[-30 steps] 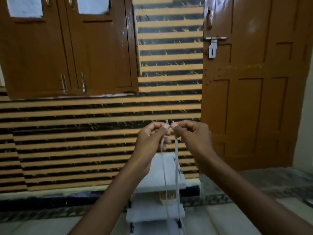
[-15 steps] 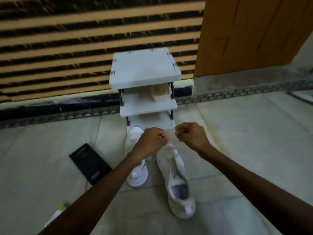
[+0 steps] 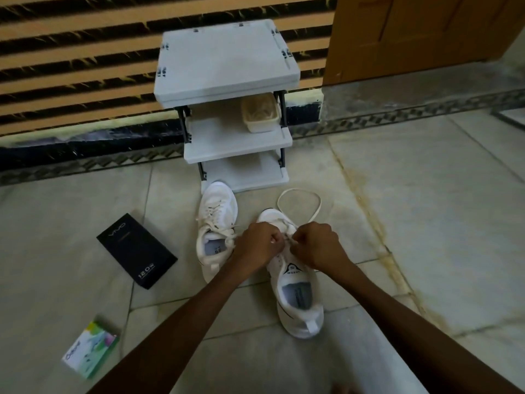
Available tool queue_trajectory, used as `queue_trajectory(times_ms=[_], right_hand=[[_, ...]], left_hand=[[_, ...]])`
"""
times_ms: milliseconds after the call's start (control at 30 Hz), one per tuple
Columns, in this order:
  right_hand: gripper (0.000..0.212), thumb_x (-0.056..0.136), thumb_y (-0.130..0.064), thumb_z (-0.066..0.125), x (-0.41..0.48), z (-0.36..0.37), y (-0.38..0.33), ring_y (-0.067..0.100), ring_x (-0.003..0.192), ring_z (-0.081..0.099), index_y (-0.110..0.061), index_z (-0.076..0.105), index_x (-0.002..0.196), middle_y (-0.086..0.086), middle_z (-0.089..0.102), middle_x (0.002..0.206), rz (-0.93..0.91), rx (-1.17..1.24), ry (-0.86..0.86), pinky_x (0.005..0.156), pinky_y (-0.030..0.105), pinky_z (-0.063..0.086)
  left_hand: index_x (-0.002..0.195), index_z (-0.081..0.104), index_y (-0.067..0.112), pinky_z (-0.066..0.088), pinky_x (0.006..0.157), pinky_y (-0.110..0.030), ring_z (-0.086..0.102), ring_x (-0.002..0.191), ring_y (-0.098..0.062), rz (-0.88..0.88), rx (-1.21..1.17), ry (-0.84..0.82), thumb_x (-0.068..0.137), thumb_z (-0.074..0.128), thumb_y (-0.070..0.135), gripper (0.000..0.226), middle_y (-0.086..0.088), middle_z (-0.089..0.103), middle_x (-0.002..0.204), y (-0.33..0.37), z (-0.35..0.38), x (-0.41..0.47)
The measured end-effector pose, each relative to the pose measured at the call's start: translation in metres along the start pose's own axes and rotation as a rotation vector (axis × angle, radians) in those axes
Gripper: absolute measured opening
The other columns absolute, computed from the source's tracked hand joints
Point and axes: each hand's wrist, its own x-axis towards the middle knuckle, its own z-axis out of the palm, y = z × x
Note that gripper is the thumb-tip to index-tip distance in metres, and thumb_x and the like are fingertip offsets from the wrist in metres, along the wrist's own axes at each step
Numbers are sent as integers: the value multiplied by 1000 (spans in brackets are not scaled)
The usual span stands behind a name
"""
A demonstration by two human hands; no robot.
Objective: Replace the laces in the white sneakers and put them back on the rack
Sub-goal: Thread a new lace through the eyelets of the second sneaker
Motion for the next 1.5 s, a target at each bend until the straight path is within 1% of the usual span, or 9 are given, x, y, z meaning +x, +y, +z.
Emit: queue_trajectory(times_ms=[133,233,367,667,867,1033,1133,1300,1500], right_hand=[[17,84,-20,65,3,4,21,19,76,67,-14,77,95,6,74,90,29,245,-32,75,36,57],[18,87,-16,65,1,5,28,4,63,61,-18,76,101,-1,71,90,22,371,-50,63,22,55],[19,88,-15,64,2,9,30,7,68,60,-15,75,103,-1,69,92,15,414,-41,52,5,43],[22,88,-15,63,6,11,33,-1,66,57,-18,74,106,-4,68,96,-10,435,-56,51,4,43],[25,87,-16,62,3,12,29,15,89,67,-21,74,108,0,73,104,-57,397,-40,81,38,56],[23,95,-23,55,-1,9,29,17,96,65,-18,72,109,1,70,108,-132,368,-98,88,39,52],[25,99,-25,52,3,5,39,21,86,69,-13,73,101,7,73,94,-87,548,-119,83,43,57],[7,78,-14,78,11,25,37,9,61,68,-20,75,76,-5,71,72,-107,557,139,64,41,59],[20,72,-1,68,18,12,28,2,58,63,-21,72,67,-10,69,66,-196,488,359,62,32,57]], left_hand=[[70,74,16,44,63,-21,65,73,-15,-5,-52,35,78,66,12,12,-4,72,74,4,6,1],[72,75,16,51,70,-30,66,77,-18,8,-49,34,76,66,12,11,-5,73,77,4,9,5],[75,76,14,53,75,-33,67,80,-21,16,-55,21,78,67,12,10,-7,74,81,3,12,10],[76,76,15,50,69,-27,66,76,-18,-1,-91,24,79,68,12,9,-6,73,78,-1,12,12],[76,75,17,52,68,-31,67,76,-20,-18,-54,20,80,67,15,10,-6,73,76,2,18,11],[75,76,13,48,70,-33,65,78,-17,-14,4,53,83,65,18,14,-5,73,77,9,22,11],[75,76,13,40,62,-24,62,71,-13,-75,-87,104,86,65,17,16,-1,71,72,7,28,10],[91,70,-2,42,65,-25,55,70,-20,-439,-488,-58,85,61,2,12,-11,60,73,12,23,18],[89,70,-1,42,49,-13,55,52,-4,-423,-581,-199,82,64,-8,11,1,58,61,6,15,18]])
